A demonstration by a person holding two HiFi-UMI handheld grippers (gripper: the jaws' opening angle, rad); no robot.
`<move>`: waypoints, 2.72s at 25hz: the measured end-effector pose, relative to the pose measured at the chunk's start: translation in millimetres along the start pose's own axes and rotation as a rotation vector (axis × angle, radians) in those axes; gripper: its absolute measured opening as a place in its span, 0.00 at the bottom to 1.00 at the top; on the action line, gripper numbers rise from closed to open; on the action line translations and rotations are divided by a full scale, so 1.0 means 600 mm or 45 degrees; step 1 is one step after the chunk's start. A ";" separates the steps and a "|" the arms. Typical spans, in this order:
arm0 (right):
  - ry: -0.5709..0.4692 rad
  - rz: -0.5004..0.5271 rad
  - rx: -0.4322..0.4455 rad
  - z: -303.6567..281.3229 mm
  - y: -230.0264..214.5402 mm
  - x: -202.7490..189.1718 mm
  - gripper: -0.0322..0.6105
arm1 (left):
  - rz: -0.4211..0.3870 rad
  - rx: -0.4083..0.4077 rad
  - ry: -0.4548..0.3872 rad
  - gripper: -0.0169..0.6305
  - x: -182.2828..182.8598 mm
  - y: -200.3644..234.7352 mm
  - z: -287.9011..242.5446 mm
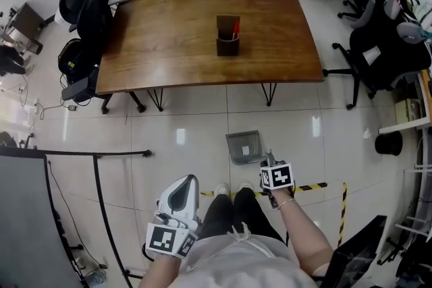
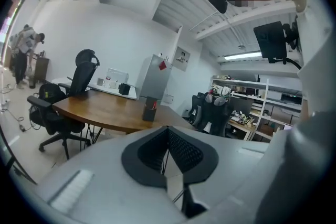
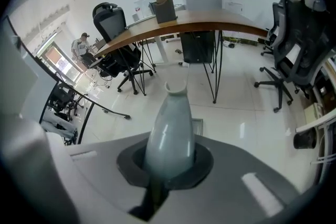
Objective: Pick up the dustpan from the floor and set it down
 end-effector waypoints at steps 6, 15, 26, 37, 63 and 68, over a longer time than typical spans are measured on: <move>-0.034 -0.046 -0.026 -0.063 -0.009 0.012 0.05 | 0.004 0.008 0.051 0.05 -0.018 0.003 -0.027; -0.010 0.111 -0.160 -0.119 0.013 -0.016 0.05 | 0.037 0.038 0.122 0.05 -0.053 0.021 -0.019; -0.057 0.248 -0.286 -0.108 0.008 -0.042 0.96 | 0.043 -0.035 0.097 0.05 -0.043 0.010 -0.001; -0.452 0.307 -0.437 0.129 0.037 -0.021 0.07 | 0.031 -0.174 0.029 0.05 -0.018 -0.021 0.017; -1.546 0.660 -0.010 0.774 0.194 -0.280 0.05 | -0.160 -0.055 -0.311 0.05 -0.027 -0.454 0.372; -1.607 0.651 -0.012 0.813 0.231 -0.315 0.05 | -0.196 -0.082 -0.340 0.05 -0.011 -0.479 0.427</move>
Point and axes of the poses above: the fingertips, and each gripper's own axes: z backward along the fingers, y to its left, x out of its top, the point moved 5 cm from there along z, backward along the fingers, and after that the axes turned 3 degrees about -y, right-handed, at the moved point
